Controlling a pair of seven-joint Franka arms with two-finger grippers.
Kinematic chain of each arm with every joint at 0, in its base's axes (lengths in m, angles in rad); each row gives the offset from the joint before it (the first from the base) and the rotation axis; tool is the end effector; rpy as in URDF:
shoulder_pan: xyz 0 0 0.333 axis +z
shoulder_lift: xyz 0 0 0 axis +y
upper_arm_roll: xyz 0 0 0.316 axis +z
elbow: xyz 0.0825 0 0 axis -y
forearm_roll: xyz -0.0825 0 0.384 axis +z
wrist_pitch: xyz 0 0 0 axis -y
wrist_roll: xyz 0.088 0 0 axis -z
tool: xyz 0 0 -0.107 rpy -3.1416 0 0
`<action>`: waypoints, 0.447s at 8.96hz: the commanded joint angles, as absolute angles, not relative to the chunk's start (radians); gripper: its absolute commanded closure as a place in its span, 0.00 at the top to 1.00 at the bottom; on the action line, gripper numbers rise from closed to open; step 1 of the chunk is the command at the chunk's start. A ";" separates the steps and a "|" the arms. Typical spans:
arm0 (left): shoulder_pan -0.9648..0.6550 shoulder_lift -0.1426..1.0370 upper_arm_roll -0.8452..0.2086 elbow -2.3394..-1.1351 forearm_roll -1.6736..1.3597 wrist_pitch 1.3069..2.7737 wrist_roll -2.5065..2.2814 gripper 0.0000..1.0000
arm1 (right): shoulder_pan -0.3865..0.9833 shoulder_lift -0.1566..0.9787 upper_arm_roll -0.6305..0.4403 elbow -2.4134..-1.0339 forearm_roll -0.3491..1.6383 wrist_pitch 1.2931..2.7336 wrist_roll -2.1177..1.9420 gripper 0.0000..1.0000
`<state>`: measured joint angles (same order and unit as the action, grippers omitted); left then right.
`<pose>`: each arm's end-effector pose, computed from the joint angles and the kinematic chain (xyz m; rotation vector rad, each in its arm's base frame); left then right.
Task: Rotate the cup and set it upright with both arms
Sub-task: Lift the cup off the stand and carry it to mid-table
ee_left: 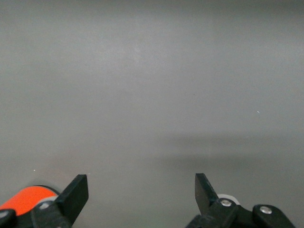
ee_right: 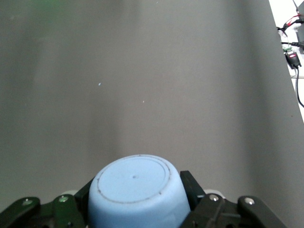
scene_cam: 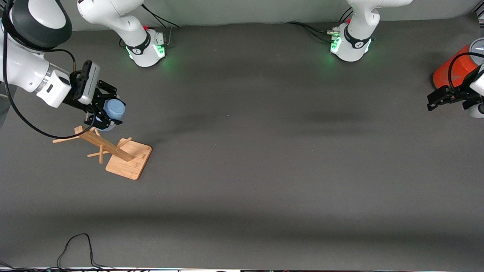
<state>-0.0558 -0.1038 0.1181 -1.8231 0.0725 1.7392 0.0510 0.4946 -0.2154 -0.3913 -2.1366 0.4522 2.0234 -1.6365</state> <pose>0.5300 0.0423 0.5752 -3.0811 0.0010 -0.0245 0.5009 0.0673 0.5065 -1.9776 -1.9565 -0.5661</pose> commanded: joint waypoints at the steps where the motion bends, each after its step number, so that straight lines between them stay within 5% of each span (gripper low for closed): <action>1: -0.052 -0.113 0.124 -1.821 0.066 1.761 0.057 1.00 | 0.505 -0.199 -0.287 -2.063 0.474 2.014 -1.422 0.00; 4: -0.052 -0.110 0.124 -1.824 0.066 1.778 0.045 1.00 | 0.505 -0.106 -0.152 -1.966 0.474 2.057 -1.153 0.00</action>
<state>-0.0535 -0.1041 0.1244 -1.8230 0.0725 1.7651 0.0504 0.5059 -0.1825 -0.1808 -2.0467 0.4572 2.0500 -1.2371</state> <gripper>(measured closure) 0.000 0.317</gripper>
